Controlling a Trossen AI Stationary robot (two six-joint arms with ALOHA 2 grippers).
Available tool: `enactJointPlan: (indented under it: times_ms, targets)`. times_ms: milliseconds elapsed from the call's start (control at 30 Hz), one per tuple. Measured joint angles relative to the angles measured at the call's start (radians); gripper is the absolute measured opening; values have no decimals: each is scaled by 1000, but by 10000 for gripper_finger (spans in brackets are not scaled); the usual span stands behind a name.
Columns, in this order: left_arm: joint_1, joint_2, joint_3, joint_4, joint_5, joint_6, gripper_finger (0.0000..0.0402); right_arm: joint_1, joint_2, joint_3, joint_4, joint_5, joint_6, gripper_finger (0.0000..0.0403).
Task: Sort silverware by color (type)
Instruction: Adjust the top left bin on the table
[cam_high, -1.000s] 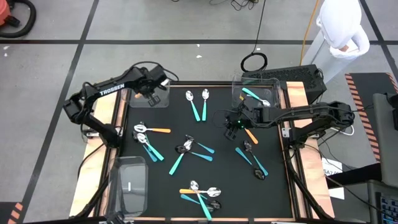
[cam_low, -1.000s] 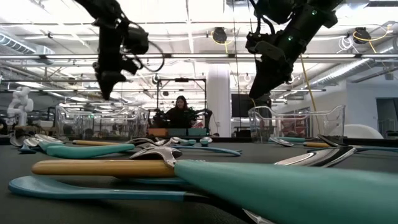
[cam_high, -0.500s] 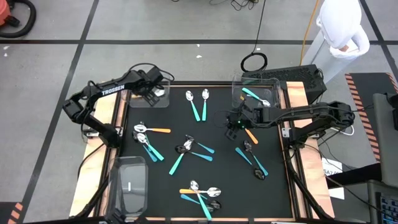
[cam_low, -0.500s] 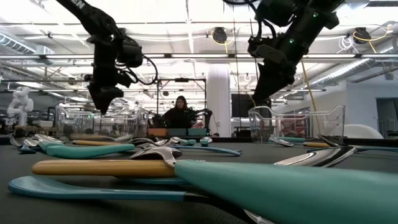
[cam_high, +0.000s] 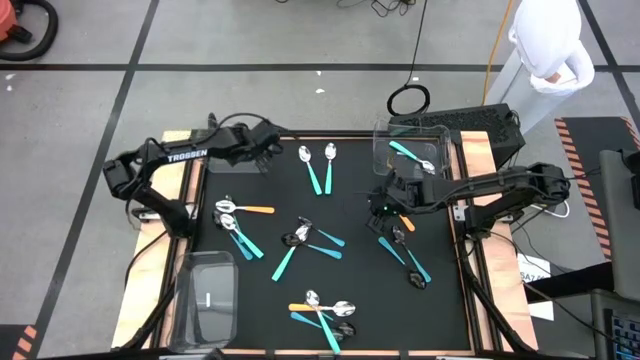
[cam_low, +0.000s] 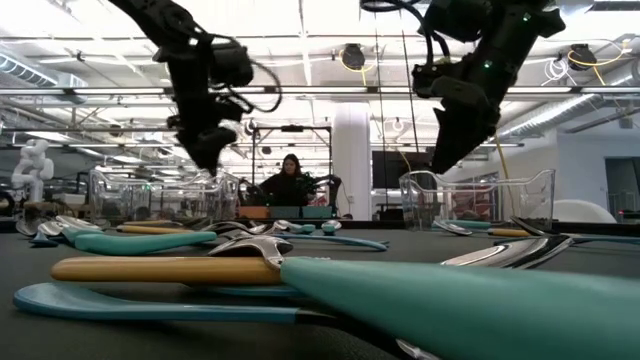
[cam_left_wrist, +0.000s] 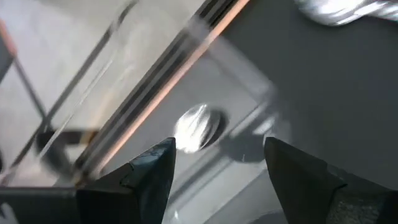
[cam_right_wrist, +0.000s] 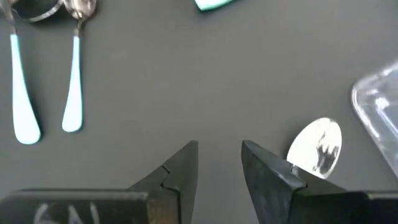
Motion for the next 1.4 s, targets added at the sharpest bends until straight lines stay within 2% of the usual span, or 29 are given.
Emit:
enactJointPlan:
  times_ms: [200,400,567,633,700,833,933,1200,1400]
  targets:
    - [-132,-4,-8,53,-40,-17,249,40,0,0,-123,8,99,118]
    - [-255,-98,-137,185,-100,-63,249,105,0,0,-333,41,265,118]
    - [-279,-221,-197,204,-192,-103,249,130,0,0,-383,50,318,118]
    - [-271,-253,-208,203,-199,-105,249,133,0,0,-379,52,316,118]
    - [-270,-277,-208,207,-181,-102,249,133,0,0,-377,64,314,118]
    - [-299,-294,-208,207,-31,-72,249,130,0,0,-357,86,285,118]
    - [-338,-294,-208,193,32,-72,249,130,0,0,-337,94,241,118]
    - [-434,-294,-305,310,90,-92,249,130,0,0,-328,101,200,118]
    - [-399,-293,-425,428,58,-222,249,130,0,0,-327,146,206,118]
